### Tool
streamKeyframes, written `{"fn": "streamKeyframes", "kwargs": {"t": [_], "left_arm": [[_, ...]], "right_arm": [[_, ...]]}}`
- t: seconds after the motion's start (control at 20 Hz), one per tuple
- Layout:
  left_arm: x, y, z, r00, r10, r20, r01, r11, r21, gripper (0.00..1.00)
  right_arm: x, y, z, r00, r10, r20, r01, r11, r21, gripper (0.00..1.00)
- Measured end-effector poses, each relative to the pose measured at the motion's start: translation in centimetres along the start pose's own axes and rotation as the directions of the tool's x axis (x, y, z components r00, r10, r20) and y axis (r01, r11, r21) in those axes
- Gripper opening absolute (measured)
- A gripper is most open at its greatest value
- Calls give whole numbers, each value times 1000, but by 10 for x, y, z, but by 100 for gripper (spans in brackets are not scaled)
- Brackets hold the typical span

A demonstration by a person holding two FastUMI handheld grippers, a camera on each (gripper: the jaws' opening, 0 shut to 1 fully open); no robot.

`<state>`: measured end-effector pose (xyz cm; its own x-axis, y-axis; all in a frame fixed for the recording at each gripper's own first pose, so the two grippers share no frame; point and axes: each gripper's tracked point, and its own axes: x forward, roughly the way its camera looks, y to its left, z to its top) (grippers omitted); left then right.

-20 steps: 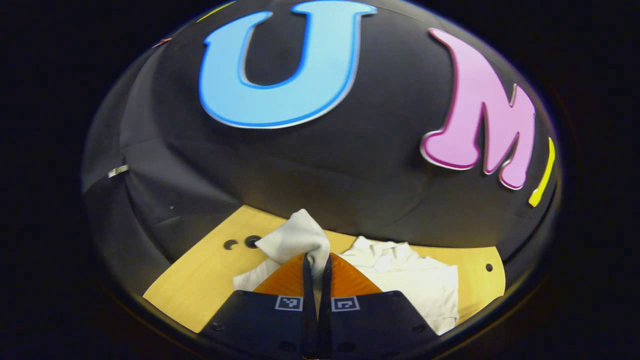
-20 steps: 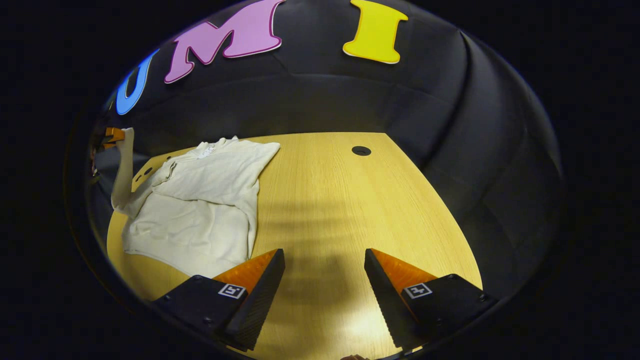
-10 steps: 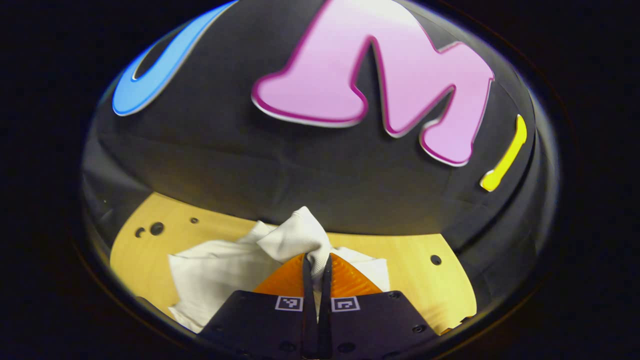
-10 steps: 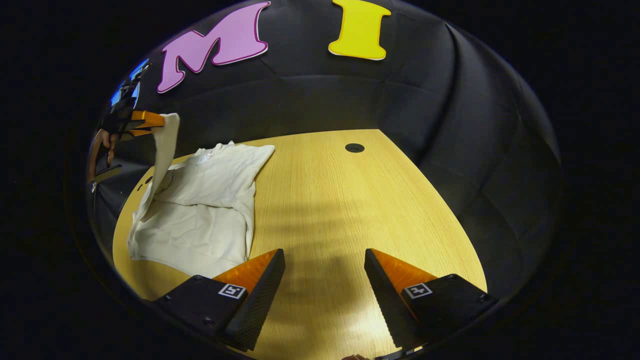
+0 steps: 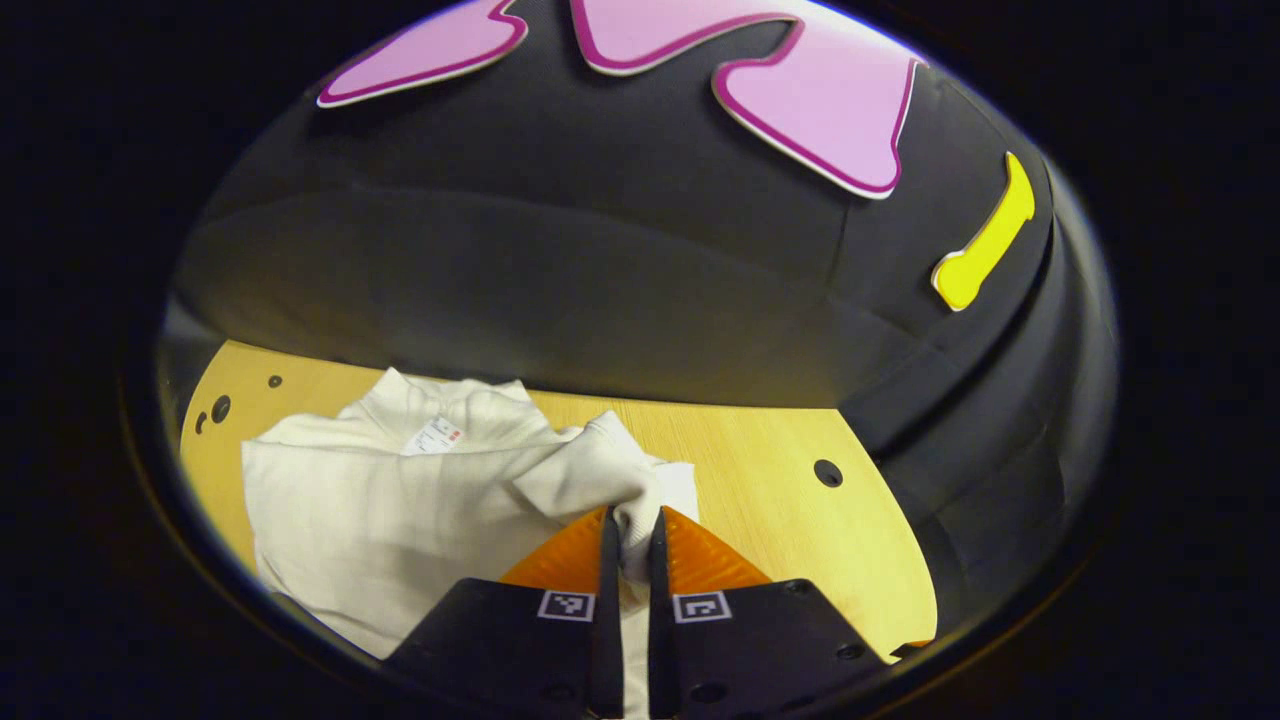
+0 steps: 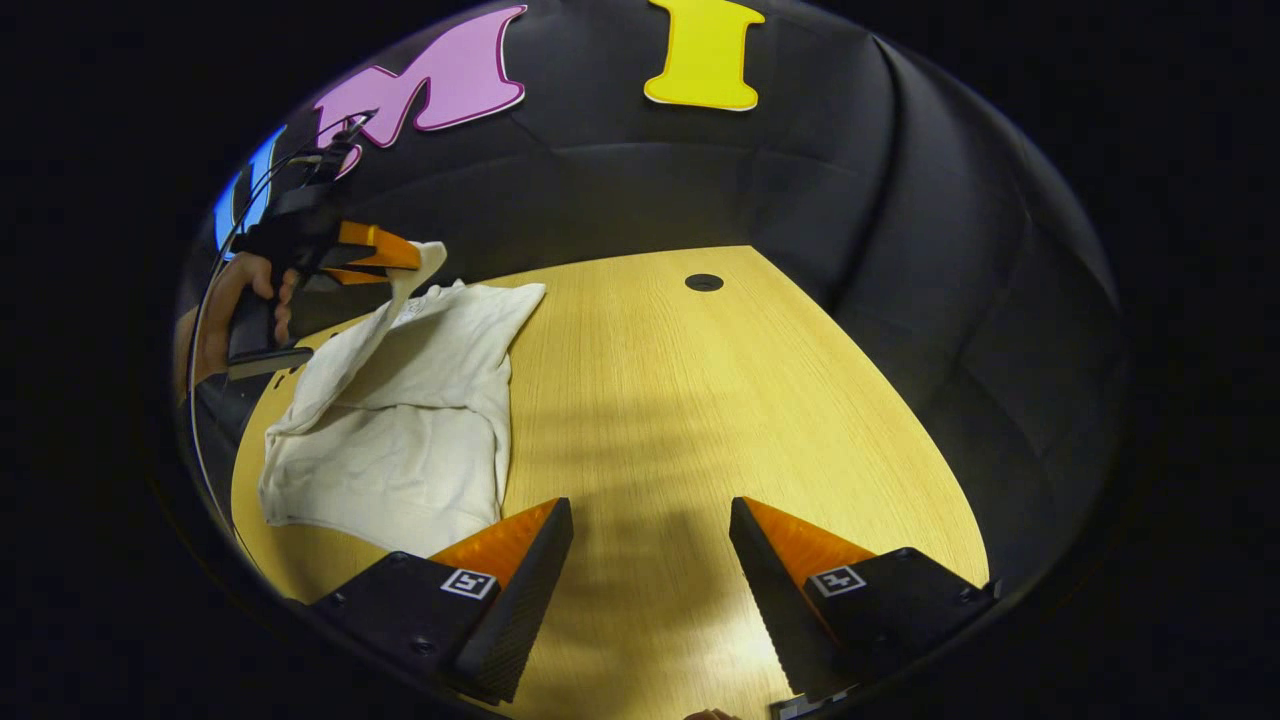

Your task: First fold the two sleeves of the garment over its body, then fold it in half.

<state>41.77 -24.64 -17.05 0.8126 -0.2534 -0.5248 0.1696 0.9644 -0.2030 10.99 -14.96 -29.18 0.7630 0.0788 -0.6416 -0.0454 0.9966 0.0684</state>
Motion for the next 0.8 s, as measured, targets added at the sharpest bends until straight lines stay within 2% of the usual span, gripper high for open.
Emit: {"fn": "streamKeyframes", "kwargs": {"t": [0.1, 0.25, 0.3, 0.4, 0.5, 0.65, 0.8], "left_arm": [[4, -15, -11, 999, -36, -31, 36, 999, -16, 17], [-10, -23, -11, 997, -68, -22, 68, 998, -15, 68], [-17, -20, -10, 998, -65, -9, 65, 998, -4, 90], [-33, 2, -17, 1000, -14, -3, 14, 999, 35, 96], [-56, 33, -27, 999, 47, 8, -47, 997, 58, 97], [-95, 86, -46, 992, 123, 8, -123, 992, 23, 98], [-139, 152, -73, 974, 227, -1, -227, 973, -37, 98]], "right_arm": [[-1, 5, 0, 1000, 8, 5, -8, 1000, 1, 97], [-4, 14, 0, 1000, 26, 7, -26, 1000, -17, 97], [-5, 18, 0, 999, 33, 7, -33, 999, -23, 97], [-5, 28, 0, 998, 57, -2, -57, 998, -19, 97], [-3, 41, -2, 996, 85, -16, -85, 996, -2, 98], [1, 63, -1, 991, 130, -27, -130, 992, 0, 99], [4, 88, -2, 985, 170, -37, -171, 985, -35, 99]]}}
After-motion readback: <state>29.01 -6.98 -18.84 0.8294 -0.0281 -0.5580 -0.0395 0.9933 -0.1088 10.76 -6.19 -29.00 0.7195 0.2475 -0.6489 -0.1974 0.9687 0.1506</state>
